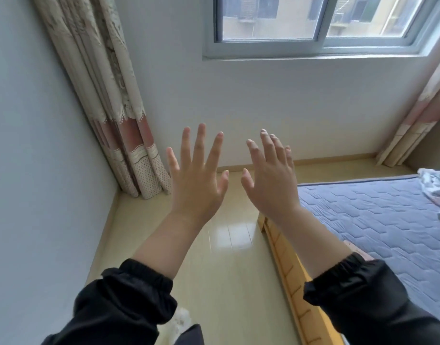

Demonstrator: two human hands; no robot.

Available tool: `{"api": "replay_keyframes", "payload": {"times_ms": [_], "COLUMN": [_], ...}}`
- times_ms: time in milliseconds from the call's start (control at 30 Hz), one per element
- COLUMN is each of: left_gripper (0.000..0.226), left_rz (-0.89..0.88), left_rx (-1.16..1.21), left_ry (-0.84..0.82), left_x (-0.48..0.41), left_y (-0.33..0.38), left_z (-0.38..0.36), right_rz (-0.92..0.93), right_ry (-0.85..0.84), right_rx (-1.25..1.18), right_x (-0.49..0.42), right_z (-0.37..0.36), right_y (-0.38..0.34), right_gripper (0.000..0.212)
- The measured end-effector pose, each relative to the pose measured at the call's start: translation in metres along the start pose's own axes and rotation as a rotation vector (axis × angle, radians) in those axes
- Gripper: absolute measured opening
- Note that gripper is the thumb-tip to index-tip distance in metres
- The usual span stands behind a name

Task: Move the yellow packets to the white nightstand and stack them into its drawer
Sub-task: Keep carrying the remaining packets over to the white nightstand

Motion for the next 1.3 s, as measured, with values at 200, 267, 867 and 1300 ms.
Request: {"api": "replay_keyframes", "payload": {"times_ms": [200, 267, 867, 1300], "left_gripper": [0.069, 0.069, 0.073, 0.069], "left_rz": [-0.074, -0.117, -0.398, -0.644], "left_rx": [0.085, 0.088, 0.273, 0.464], "left_ry": [-0.038, -0.063, -0.099, -0.098], "left_x": [-0.139, -0.186, -0.563, -0.774], "left_y": [-0.092, -0.112, -0.035, 0.096], "left_z": [-0.103, -0.139, -0.489, -0.7], "right_rz": [-0.107, -0.139, -0.454, -0.686], "right_ry": [-0.068, -0.064, 0.028, 0.108], "right_rx": [0.084, 0.105, 0.279, 0.512], "right_x": [-0.133, -0.178, -0.447, -0.578], "right_z": [-0.123, -0.152, -0.385, -0.485], "right_y": [0.018, 0.027, 0.315, 0.552], "right_gripper": [0.06, 0.059, 0.06, 0.062]}}
Point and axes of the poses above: each hand's wrist, its own x-axis away from the middle knuckle, its own z-axis out of the back of the hand, y = z × x, the point moved 9 cm from there along -x, towards the middle knuckle, and after that the axes turned 7 degrees about y, right-handed, at the moved point
